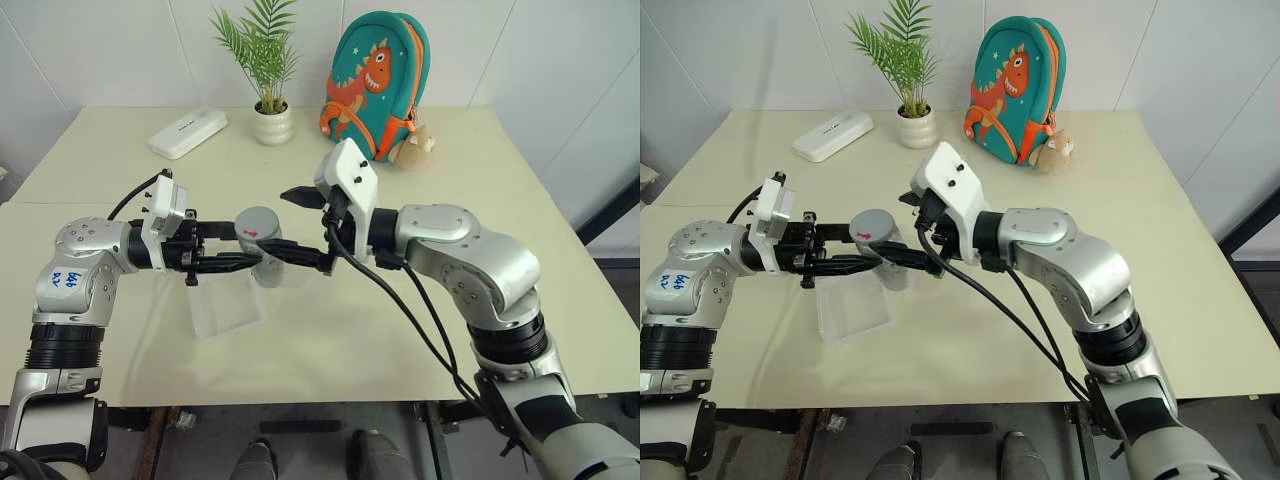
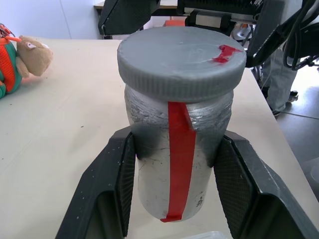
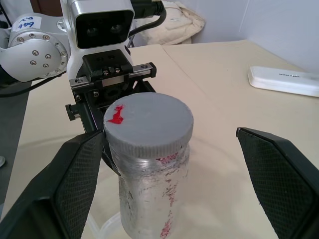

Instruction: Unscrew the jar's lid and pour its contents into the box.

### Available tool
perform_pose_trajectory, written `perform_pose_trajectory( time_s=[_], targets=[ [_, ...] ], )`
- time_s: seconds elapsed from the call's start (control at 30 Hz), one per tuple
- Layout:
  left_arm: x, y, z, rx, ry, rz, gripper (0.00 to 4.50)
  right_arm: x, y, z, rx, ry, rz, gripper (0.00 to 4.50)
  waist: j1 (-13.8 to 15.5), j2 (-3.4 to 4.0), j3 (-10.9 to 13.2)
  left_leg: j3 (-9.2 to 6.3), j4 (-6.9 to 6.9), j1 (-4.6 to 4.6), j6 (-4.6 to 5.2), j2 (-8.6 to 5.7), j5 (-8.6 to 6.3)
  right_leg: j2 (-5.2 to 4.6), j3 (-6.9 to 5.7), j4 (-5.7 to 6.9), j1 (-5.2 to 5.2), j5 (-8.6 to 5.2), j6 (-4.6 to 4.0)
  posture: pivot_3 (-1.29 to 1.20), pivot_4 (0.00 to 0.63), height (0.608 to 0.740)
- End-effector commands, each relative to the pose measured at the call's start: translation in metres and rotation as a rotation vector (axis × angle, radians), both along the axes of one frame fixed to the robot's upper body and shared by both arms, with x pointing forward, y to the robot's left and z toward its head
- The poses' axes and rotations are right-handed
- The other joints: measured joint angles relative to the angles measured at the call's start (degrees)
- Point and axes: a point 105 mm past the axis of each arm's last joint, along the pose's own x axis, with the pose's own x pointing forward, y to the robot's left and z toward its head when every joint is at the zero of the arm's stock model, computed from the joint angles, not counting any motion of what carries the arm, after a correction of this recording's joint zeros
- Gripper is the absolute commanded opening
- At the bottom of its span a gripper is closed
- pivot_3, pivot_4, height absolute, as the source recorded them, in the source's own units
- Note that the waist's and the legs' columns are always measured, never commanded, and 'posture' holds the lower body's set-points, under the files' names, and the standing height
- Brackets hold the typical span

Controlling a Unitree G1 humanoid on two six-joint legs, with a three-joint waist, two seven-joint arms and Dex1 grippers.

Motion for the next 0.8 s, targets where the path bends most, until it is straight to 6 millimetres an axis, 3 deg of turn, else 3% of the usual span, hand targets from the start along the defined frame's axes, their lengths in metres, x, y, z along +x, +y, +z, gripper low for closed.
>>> perform_pose_trajectory(
  time_s=[0.03,0.37,0.8],
  targets=[
    [-0.003,-0.001,0.007,0.007,-0.045,-0.010,1.94,-0.013,0.000,0.015,0.037,-0.050,0.047,4.41,0.00,0.00,0.00,0.00,0.00,0.00,0.00,0.00,0.00,0.00,0.00,0.00,0.00,0.00,0.00,0.00,0.150,0.740],
    [-0.003,-0.003,0.005,0.007,-0.038,-0.018,1.94,-0.023,0.017,0.020,0.070,-0.039,0.136,4.41,0.03,0.00,0.00,0.00,0.00,0.00,0.00,0.00,0.00,0.00,0.00,0.00,0.00,0.00,0.00,0.00,0.150,0.740],
    [-0.003,-0.005,0.007,0.005,-0.044,-0.025,1.94,-0.002,0.033,0.010,0.040,-0.031,0.098,4.41,0.01,0.00,0.00,0.00,0.00,-0.01,0.00,0.02,0.00,0.03,0.00,0.00,0.00,0.00,0.00,0.00,0.150,0.740]
  ],
)
